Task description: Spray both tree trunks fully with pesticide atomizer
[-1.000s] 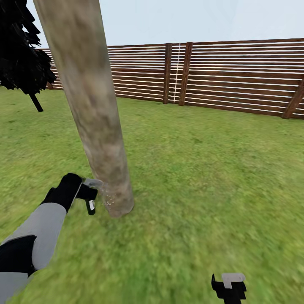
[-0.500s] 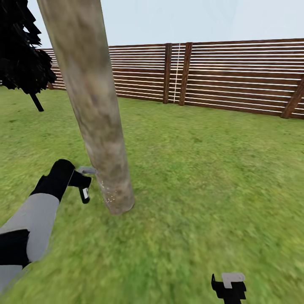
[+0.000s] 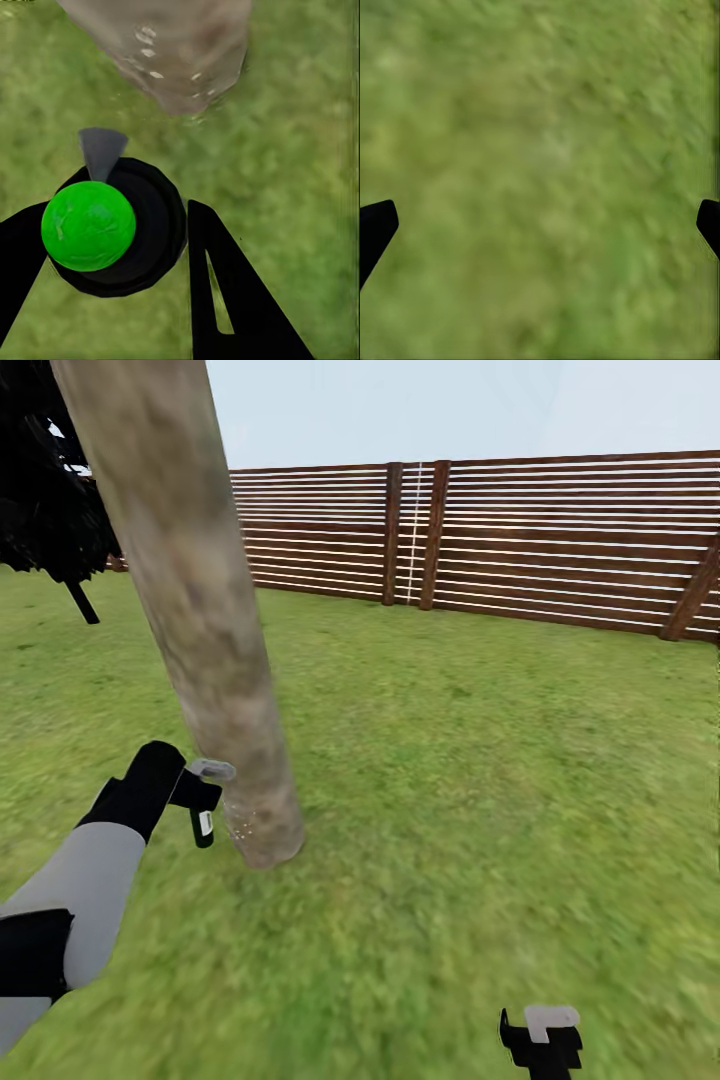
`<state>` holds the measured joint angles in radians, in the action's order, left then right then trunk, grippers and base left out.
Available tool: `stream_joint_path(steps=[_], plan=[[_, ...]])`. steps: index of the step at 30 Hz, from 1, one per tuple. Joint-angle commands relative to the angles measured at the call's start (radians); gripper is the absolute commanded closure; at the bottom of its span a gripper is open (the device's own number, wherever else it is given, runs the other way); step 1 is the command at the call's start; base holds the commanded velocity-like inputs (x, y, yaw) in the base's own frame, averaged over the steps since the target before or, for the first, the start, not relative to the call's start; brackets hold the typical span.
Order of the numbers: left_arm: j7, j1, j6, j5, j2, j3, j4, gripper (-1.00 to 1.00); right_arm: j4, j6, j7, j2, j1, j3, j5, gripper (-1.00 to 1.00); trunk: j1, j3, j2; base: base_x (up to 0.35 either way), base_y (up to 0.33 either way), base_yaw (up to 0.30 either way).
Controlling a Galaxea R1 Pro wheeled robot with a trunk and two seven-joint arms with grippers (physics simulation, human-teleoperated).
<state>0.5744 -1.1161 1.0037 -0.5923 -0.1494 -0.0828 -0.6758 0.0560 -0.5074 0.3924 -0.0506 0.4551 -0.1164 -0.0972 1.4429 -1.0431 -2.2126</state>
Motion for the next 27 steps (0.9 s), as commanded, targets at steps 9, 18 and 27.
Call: stream_joint_path(steps=[9, 18, 27], plan=[[0.01, -0.001, 0.003, -0.009, -0.001, -0.012, -0.02, 1.0, -0.001, 0.003, 0.01, 0.001, 0.001, -0.005, -0.01, -1.0, 0.0, -0.001, 0.0, 0.066, -0.27, 0.121], [0.012, 0.003, -0.012, -0.006, 0.006, -0.083, -0.012, 1.0, -0.001, 0.003, 0.01, 0.002, 0.001, -0.006, -0.01, -1.0, 0.0, -0.001, 0.0, -0.13, -0.135, 0.152], [0.001, 0.037, -0.014, -0.011, 0.006, -0.09, -0.02, 1.0, -0.001, 0.003, 0.011, -0.001, 0.001, -0.005, -0.01, -1.0, 0.0, -0.001, 0.0, 0.035, -0.001, 0.001]])
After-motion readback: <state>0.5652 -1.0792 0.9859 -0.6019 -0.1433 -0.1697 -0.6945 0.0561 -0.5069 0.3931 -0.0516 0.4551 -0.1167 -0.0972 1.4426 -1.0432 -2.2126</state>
